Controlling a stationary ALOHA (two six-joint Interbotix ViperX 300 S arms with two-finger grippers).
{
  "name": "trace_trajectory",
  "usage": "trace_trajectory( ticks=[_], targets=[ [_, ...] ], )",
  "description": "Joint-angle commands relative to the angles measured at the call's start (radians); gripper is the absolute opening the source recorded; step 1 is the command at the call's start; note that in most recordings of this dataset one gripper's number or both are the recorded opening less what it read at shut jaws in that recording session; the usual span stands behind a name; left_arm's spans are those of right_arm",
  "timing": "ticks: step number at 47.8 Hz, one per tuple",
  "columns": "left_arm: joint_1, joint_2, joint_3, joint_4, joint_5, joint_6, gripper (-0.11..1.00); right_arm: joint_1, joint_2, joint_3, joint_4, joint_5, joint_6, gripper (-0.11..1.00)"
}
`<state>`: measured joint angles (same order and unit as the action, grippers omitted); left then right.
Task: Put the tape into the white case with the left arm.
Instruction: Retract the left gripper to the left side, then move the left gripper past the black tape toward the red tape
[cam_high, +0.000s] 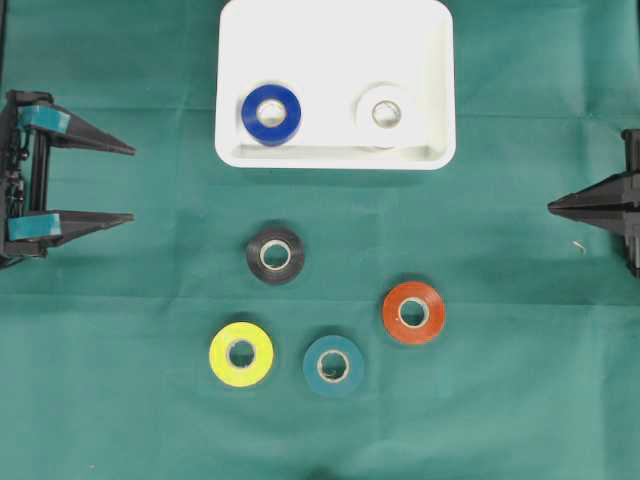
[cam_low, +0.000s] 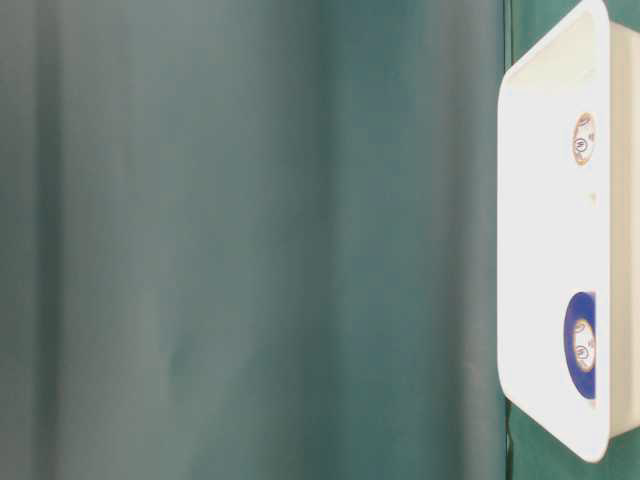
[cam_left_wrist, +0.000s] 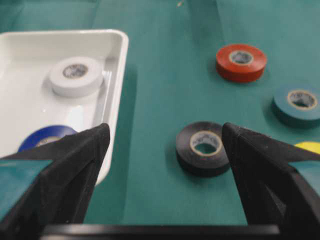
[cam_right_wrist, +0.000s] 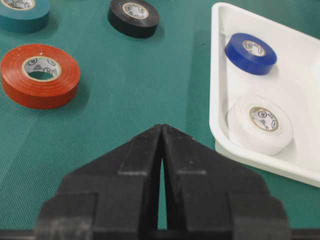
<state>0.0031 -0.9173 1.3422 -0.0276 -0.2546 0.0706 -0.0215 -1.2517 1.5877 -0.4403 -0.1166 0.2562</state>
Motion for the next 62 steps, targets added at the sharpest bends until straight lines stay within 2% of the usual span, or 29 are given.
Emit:
trace_trajectory(
  ticks=[1,16,43,62],
  targets=[
    [-0.003,0.026,-0.025,-0.002,-0.011,-0.002,0.95,-0.002,0.008,0.015,-0.009,-0.011,0.0,-0.09],
    [-0.003,0.146,-0.078,-0.002,-0.031,0.0,0.95,-0.002,0.009,0.015,-0.009,-0.011,0.0,-0.09],
    [-0.032,0.522,-0.27,-0.002,-0.058,0.0,0.95,0.0,0.009,0.015,-0.009,-0.011,0.0,-0.09],
    [-0.035,0.658,-0.377,0.0,-0.058,0.006,0.94,0.0,0.009,0.014,-0.009,-0.011,0.0,-0.09]
  ],
)
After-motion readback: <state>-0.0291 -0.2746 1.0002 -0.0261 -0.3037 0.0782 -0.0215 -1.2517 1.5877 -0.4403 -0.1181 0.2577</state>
